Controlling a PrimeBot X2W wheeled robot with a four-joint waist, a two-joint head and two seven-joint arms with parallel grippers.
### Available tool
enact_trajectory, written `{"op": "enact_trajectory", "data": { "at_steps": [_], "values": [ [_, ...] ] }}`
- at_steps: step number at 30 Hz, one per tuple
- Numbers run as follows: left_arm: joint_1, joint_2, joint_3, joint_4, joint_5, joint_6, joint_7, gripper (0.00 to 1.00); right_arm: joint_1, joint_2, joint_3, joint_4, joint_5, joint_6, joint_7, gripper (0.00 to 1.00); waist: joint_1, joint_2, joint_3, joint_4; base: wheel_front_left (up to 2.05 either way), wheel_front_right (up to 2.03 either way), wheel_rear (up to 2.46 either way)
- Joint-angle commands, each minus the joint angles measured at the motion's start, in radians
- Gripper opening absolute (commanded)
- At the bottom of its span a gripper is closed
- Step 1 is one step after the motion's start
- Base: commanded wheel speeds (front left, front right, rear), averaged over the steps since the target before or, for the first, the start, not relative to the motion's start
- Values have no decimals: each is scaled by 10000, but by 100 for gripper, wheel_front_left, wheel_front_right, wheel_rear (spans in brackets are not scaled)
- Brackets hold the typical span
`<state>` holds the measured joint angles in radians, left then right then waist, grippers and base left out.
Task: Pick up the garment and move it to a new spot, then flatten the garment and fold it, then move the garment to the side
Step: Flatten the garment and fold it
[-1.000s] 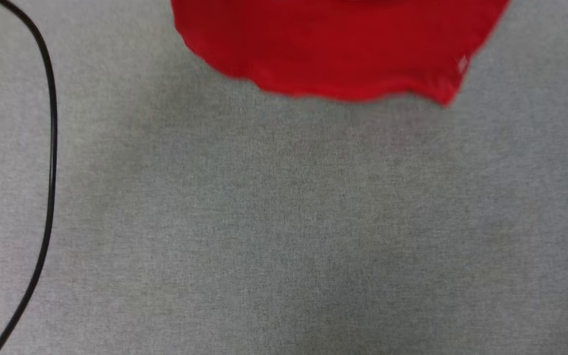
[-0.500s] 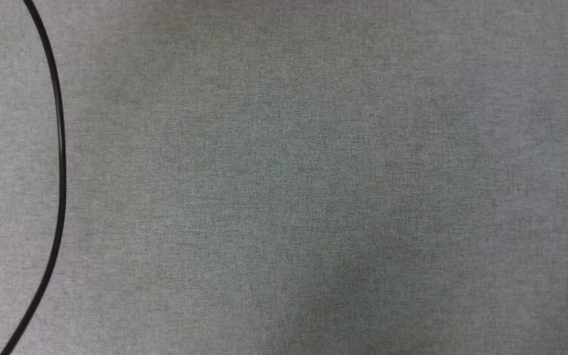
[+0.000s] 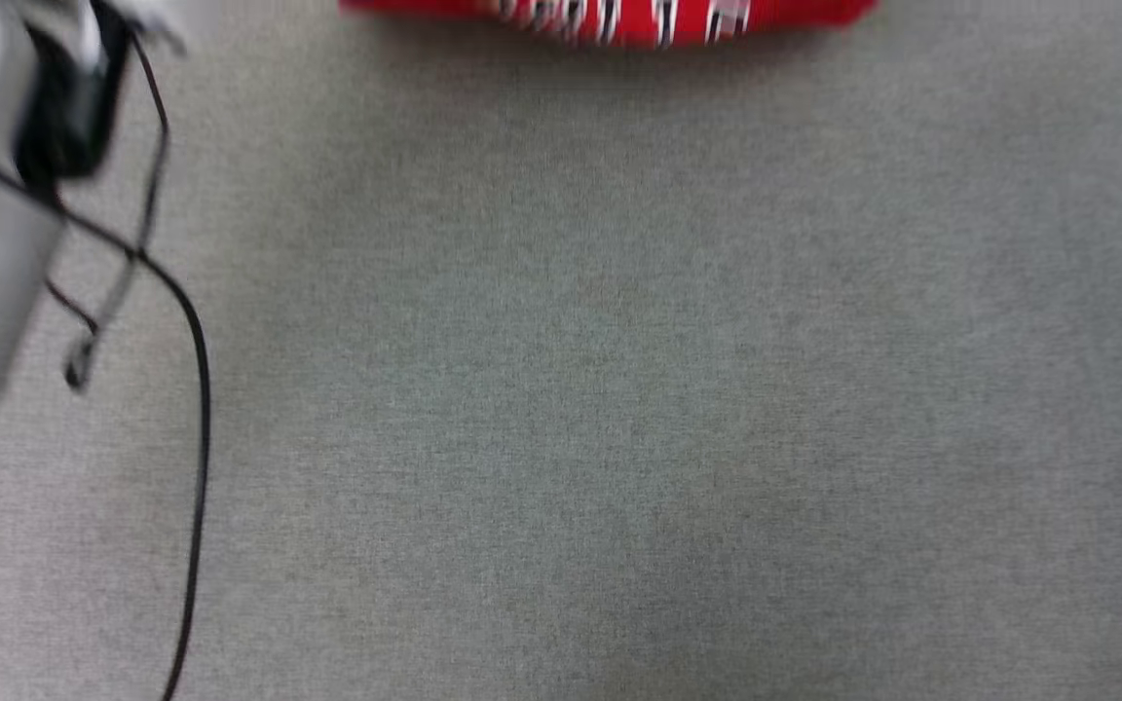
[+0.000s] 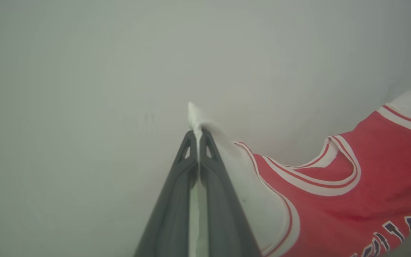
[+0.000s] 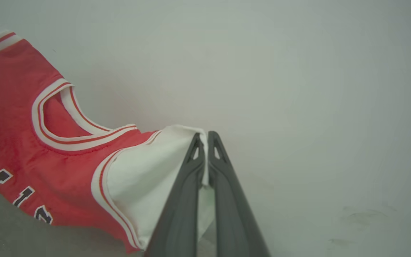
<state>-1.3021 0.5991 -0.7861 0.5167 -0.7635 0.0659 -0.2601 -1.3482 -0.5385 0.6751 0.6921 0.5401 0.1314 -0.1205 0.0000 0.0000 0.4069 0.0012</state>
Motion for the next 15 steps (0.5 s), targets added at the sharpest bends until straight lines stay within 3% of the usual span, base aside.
{"op": "enact_trajectory", "data": {
  "at_steps": [1, 11, 15],
  "values": [
    [610, 95, 155, -286, 62, 115, -71, 0, 484, -109, 93, -146, 161, -16, -131, 0, 0, 0, -442, -39, 0, 0, 0],
    [5962, 501, 1077, -2641, -102, 1221, -60, 0, 4481, -652, 630, -1722, 865, -15, -331, 0, 0, 0, -1884, -126, 0, 0, 0],
    [7872, 580, 1369, -3043, -290, 1390, -51, 0, 6238, -747, 617, -2226, 902, -15, -230, 0, 0, 0, -2415, -176, 0, 0, 0]
  ]
}}
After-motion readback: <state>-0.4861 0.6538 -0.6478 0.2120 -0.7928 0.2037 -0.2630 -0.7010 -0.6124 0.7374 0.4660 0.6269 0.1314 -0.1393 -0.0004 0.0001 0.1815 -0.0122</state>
